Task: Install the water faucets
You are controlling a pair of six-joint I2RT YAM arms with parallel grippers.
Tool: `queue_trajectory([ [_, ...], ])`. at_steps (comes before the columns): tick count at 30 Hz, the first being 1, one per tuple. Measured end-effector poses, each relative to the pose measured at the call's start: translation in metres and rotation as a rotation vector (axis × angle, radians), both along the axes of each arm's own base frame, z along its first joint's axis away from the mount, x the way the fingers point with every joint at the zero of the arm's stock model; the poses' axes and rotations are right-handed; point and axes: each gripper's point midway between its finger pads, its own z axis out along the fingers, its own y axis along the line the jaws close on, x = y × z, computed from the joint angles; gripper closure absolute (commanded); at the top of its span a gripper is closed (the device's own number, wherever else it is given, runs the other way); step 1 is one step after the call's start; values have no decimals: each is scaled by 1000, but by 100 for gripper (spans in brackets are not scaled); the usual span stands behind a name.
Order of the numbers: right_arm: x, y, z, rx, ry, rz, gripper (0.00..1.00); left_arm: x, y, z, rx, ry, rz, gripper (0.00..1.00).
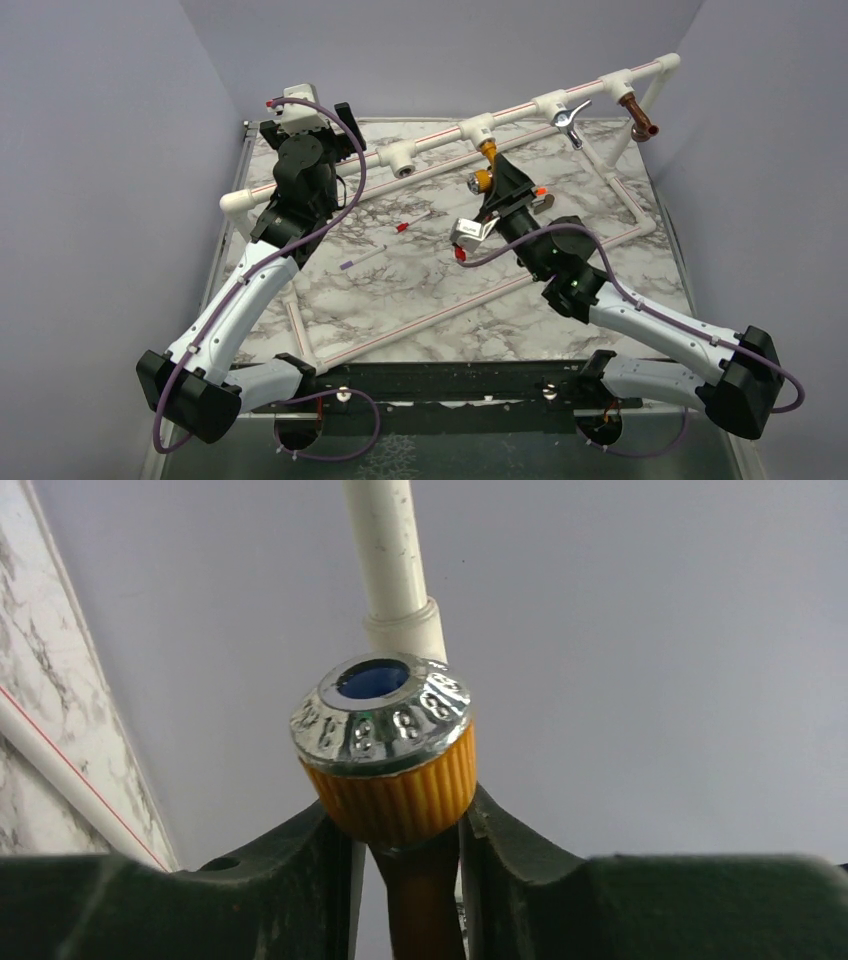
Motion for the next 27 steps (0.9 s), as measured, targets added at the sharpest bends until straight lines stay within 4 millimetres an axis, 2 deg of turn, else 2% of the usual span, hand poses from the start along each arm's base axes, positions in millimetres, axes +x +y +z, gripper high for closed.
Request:
queue_trajectory([
  [3, -1, -1, 6, 33, -9, 3, 97, 0, 0, 0, 1, 0, 0, 1],
  [4, -1, -1, 6, 33, -10, 3, 99, 0, 0, 0, 1, 1, 0, 1],
  [9, -1, -2, 7, 111, 24, 20, 99, 0, 0, 0, 2, 1, 0, 1],
  [13, -2, -1, 9, 254, 85, 57, 99, 0, 0, 0, 2, 1, 0, 1],
  [27, -2, -3, 9, 1077, 455, 216, 99, 0, 0, 0, 1, 1, -1, 1],
])
